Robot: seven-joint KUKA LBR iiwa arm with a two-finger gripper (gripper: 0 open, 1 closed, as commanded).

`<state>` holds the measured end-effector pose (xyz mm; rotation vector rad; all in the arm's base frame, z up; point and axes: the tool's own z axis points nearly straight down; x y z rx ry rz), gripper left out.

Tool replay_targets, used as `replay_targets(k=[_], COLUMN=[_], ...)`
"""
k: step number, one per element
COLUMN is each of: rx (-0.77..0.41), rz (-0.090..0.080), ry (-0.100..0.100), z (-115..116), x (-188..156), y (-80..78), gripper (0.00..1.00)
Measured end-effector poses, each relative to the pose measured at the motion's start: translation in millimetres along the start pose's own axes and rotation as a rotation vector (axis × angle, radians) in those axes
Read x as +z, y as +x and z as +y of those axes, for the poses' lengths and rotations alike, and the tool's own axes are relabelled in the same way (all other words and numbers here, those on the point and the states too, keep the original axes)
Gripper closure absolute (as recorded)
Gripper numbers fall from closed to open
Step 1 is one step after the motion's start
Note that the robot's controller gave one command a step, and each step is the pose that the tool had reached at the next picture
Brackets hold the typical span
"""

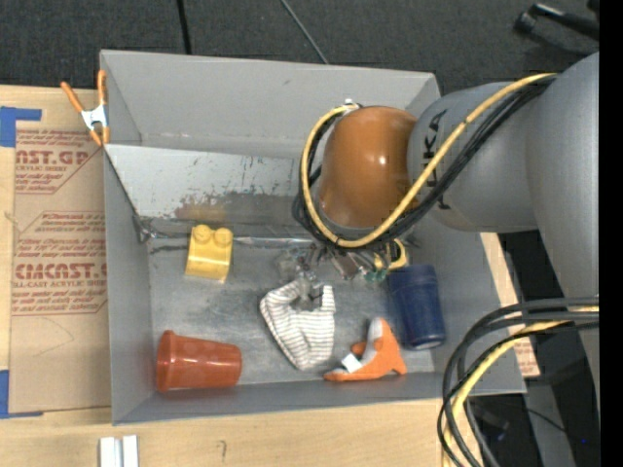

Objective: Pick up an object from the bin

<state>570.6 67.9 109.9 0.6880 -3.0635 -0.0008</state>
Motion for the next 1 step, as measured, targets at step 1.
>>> replay_targets(k=[1], rx=[0.000], rz=[-0.002], ry=[0.001], z=[0.1], x=[-15.1], y=[-0.5], gripper=[1.00])
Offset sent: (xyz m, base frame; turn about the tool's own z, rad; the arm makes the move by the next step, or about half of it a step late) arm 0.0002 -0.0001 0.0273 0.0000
